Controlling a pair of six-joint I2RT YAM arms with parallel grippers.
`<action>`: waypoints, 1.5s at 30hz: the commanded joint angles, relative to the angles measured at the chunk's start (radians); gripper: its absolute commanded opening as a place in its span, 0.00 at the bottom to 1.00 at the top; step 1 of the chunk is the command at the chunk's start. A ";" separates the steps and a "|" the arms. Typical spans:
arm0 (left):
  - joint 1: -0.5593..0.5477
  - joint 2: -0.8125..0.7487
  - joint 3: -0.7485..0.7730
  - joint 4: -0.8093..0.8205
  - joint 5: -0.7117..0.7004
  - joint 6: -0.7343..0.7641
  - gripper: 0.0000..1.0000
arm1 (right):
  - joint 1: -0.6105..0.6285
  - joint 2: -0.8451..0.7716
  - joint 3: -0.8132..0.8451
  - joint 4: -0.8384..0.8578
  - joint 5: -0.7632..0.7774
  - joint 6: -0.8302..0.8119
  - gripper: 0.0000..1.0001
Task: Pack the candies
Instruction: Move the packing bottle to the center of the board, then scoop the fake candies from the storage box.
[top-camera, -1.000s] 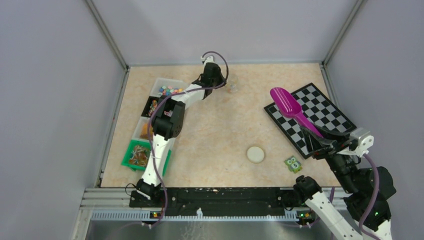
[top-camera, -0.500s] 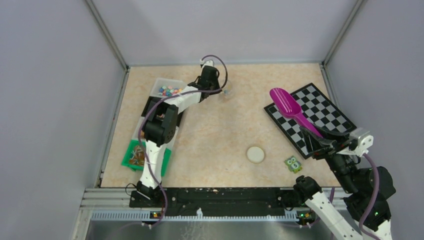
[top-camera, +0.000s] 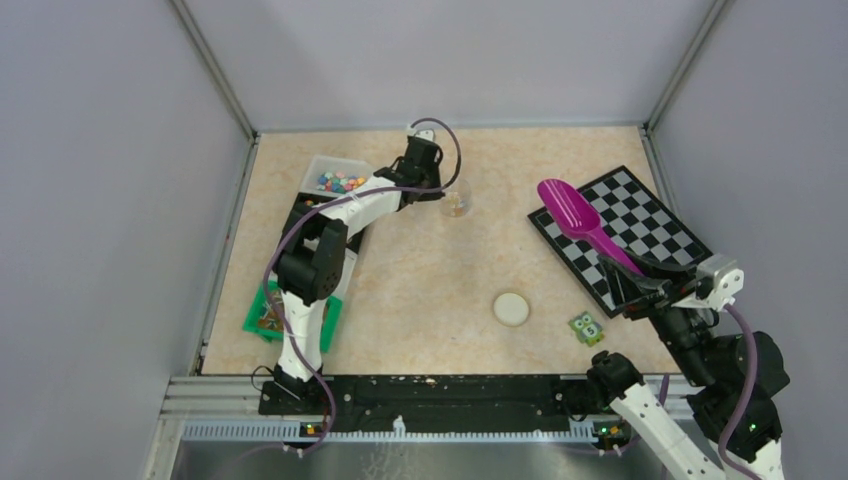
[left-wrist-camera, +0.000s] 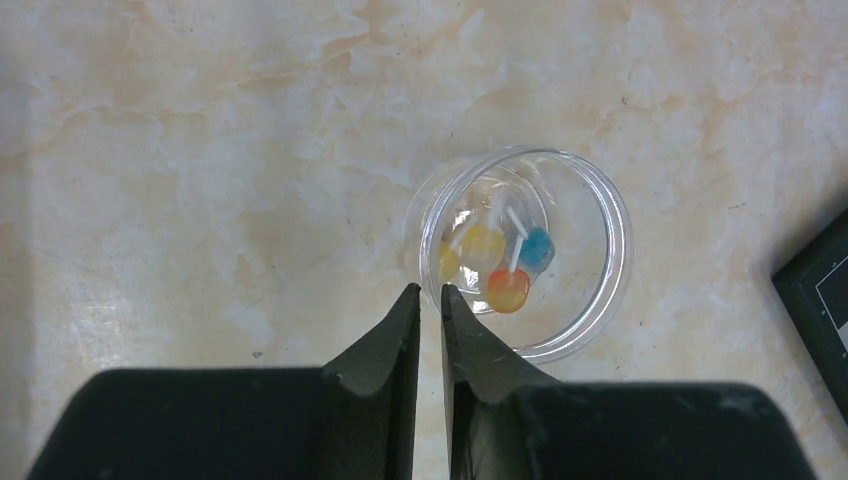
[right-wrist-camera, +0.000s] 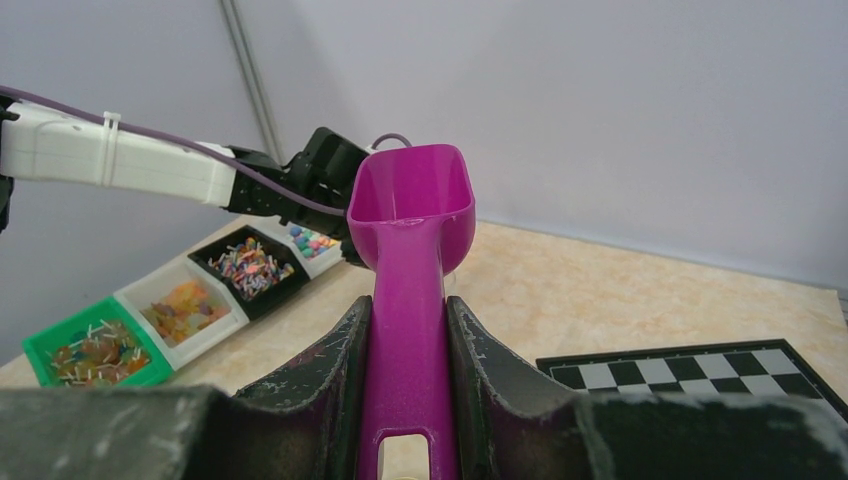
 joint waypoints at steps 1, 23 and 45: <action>-0.010 -0.025 0.005 -0.033 0.037 0.016 0.19 | 0.006 -0.023 0.007 0.007 0.007 0.014 0.00; -0.007 -0.629 -0.195 -0.104 -0.093 0.083 0.69 | 0.008 0.153 -0.150 0.137 -0.269 0.145 0.00; 0.209 -1.241 -0.568 -0.474 -0.372 -0.037 0.99 | 0.471 0.880 -0.038 0.541 -0.174 0.027 0.00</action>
